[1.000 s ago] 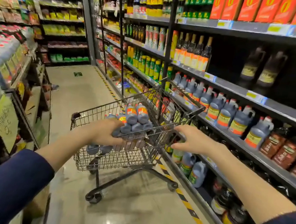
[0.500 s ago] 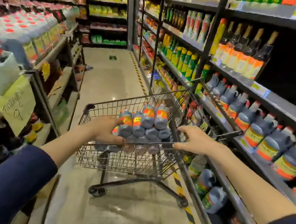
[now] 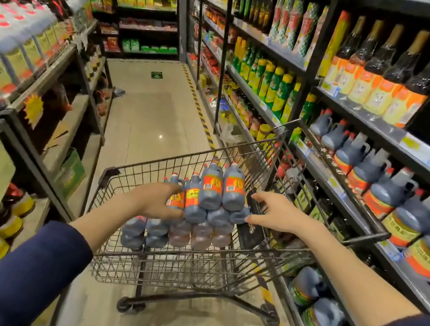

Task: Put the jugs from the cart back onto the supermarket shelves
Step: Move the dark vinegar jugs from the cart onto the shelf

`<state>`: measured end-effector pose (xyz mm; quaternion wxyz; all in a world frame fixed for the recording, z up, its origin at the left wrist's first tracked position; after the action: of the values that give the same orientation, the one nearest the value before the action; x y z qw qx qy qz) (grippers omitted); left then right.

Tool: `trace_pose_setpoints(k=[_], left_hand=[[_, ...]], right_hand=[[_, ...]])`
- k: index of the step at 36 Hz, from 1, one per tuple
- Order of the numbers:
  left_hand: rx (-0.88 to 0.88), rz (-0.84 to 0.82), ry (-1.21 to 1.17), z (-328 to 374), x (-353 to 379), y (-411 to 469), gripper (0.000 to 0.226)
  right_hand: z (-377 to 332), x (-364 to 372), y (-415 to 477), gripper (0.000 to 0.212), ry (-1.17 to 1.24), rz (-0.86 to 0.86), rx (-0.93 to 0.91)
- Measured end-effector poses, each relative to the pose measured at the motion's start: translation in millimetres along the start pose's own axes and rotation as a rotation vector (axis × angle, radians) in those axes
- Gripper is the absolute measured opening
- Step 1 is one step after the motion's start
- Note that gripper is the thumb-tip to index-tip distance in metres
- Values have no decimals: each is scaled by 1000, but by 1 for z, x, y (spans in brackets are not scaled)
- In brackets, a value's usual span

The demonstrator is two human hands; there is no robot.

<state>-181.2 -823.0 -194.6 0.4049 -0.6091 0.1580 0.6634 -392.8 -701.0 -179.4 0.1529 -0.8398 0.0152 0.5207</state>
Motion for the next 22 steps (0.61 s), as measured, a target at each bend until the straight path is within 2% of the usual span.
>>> trace_pose_setpoints(k=[8, 12, 16, 20, 22], left_hand=[[8, -93, 33, -35, -6, 79, 62], [4, -149, 47, -49, -2, 113, 74], [16, -177, 56, -50, 6, 141, 62], [-32, -213, 2, -61, 24, 175, 83], [-53, -207, -51, -64, 34, 190, 87]], right_hand=[[9, -12, 81, 58, 105, 11, 62], [25, -8, 115, 59, 120, -4, 101], [42, -3, 140, 66, 130, -32, 136], [59, 2, 164, 71, 120, -56, 166], [68, 5, 177, 74, 124, -68, 178]])
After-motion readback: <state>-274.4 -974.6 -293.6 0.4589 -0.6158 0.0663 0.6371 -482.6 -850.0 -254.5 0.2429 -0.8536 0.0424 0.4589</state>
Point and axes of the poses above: each hand's wrist, its own y-axis towards the middle knuckle, its own x-axis out of the palm, z = x × y, the point moved 6 cm from there along y, towards the middle knuckle, and after that the axes turned 1 degree about x, right-handed, at the moved point
